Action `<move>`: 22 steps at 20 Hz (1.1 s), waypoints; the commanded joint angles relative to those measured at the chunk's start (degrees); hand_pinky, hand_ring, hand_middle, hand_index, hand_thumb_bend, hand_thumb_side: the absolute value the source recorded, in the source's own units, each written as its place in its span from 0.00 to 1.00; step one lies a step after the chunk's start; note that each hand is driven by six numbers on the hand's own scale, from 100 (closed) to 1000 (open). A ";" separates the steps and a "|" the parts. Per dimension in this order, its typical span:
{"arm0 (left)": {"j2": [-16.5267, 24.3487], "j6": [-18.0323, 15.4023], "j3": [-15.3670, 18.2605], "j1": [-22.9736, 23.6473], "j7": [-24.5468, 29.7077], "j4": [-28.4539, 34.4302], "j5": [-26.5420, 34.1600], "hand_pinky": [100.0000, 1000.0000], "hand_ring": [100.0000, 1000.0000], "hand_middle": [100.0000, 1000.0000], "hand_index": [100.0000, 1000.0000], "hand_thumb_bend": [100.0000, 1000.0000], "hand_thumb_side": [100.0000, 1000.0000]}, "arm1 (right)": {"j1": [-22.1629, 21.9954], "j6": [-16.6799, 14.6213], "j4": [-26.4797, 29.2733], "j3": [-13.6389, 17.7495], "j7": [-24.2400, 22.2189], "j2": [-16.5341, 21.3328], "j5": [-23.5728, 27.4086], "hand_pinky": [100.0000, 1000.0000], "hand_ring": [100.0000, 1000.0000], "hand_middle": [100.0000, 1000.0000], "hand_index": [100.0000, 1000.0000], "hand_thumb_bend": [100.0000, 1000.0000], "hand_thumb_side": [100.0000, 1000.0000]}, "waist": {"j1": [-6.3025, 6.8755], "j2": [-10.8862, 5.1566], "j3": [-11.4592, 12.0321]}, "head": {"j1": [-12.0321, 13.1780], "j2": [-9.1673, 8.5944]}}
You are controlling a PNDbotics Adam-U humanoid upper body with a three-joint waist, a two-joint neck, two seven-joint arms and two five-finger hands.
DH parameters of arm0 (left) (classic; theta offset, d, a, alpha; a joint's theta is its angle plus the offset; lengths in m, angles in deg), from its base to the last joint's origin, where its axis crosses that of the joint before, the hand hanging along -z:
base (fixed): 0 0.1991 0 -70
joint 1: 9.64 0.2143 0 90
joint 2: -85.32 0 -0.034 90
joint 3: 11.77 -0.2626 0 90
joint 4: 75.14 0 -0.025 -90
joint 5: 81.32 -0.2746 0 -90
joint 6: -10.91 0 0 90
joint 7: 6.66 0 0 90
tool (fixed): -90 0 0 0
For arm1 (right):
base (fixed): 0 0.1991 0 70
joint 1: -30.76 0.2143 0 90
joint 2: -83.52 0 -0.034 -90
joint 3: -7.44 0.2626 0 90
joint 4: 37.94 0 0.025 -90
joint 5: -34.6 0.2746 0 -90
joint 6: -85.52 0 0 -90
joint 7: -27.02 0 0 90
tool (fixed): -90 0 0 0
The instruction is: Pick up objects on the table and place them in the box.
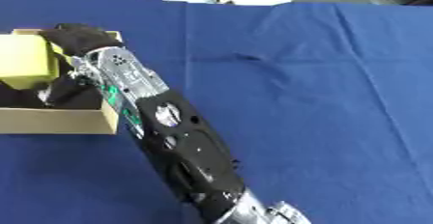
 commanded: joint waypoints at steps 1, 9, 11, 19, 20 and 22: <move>0.55 -0.03 0.00 -0.60 0.15 0.90 0.07 0.87 0.80 0.65 0.56 0.06 0.88 | 0.82 0.18 3.30 0.70 -0.29 -0.17 -0.02 0.88 0.95 0.71 0.95 0.00 0.37 | 0.58 -1.15 -0.06 | -0.14 -0.31; 0.51 -0.01 0.00 -0.55 0.11 0.90 0.14 0.87 0.80 0.65 0.56 0.06 0.88 | 0.29 1.36 7.20 1.43 -1.38 0.05 -0.13 0.92 0.99 0.78 0.99 0.10 0.36 | 0.76 -1.34 -0.29 | -0.16 -0.23; 0.48 -0.01 -0.02 -0.54 0.12 0.90 0.18 0.87 0.80 0.65 0.56 0.06 0.88 | 0.17 1.28 7.23 1.43 -1.63 -0.02 -1.01 0.93 1.00 0.82 1.00 0.12 0.41 | 0.78 -1.38 -0.29 | -0.17 -0.24; 0.46 -0.02 0.01 -0.53 0.02 0.90 0.28 0.87 0.80 0.65 0.56 0.06 0.87 | -0.67 0.88 5.34 2.88 -2.03 -1.10 -4.84 0.96 1.00 0.86 1.00 0.17 0.44 | 0.87 -1.54 -0.41 | -0.26 -0.26; 0.47 -0.03 0.00 -0.53 0.01 0.90 0.29 0.87 0.80 0.65 0.56 0.06 0.87 | -0.77 1.05 4.96 3.18 -2.03 -1.30 -5.20 0.96 1.00 0.86 1.00 0.17 0.42 | 0.89 -1.57 -0.43 | -0.27 -0.29; 0.47 -0.03 0.02 -0.54 -0.01 0.90 0.31 0.87 0.80 0.65 0.56 0.05 0.87 | -1.06 1.38 4.30 3.79 -2.00 -1.73 -5.71 0.97 1.00 0.86 1.00 0.17 0.39 | 0.92 -1.63 -0.45 | -0.26 -0.31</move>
